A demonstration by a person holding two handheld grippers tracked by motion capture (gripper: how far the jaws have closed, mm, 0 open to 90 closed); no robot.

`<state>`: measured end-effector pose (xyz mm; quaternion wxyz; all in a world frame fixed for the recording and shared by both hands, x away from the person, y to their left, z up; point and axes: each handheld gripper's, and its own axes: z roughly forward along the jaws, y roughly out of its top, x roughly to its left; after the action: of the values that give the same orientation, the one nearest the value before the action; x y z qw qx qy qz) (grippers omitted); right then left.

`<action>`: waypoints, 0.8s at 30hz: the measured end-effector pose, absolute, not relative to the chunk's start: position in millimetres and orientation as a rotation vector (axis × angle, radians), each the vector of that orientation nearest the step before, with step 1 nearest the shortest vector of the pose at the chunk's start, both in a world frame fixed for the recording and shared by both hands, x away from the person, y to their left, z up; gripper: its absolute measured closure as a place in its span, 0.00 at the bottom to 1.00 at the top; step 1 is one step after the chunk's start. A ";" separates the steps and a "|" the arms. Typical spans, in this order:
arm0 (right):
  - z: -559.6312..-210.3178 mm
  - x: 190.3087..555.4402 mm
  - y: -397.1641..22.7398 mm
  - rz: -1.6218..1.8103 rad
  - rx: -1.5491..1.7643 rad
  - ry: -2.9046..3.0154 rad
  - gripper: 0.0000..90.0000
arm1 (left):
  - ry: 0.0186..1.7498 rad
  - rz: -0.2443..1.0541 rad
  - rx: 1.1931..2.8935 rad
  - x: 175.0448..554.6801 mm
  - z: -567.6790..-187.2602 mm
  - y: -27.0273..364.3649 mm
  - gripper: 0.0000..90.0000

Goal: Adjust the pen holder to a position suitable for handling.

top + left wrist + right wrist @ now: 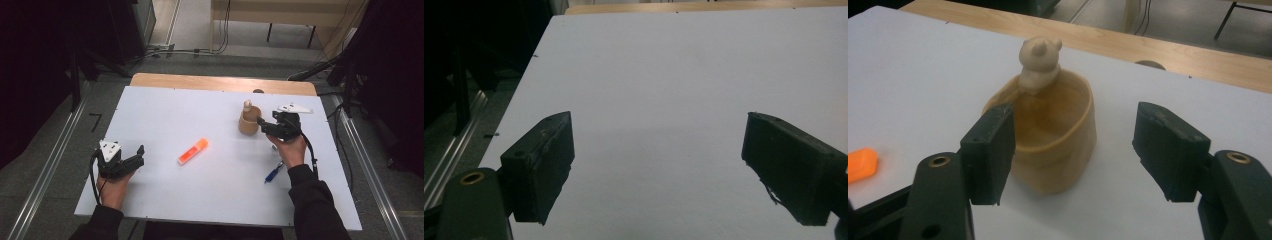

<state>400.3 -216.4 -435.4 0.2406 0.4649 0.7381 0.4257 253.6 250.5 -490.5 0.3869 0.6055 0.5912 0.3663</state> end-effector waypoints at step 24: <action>-456.4 467.7 -193.8 0.921 1.340 2.225 0.79 | 1.507 0.924 1.544 254.2 -491.5 252.1 0.16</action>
<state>467.7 -193.8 -456.4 0.1914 0.4773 0.7924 0.3281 254.2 252.1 -491.5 0.3868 0.6067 0.5920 0.3631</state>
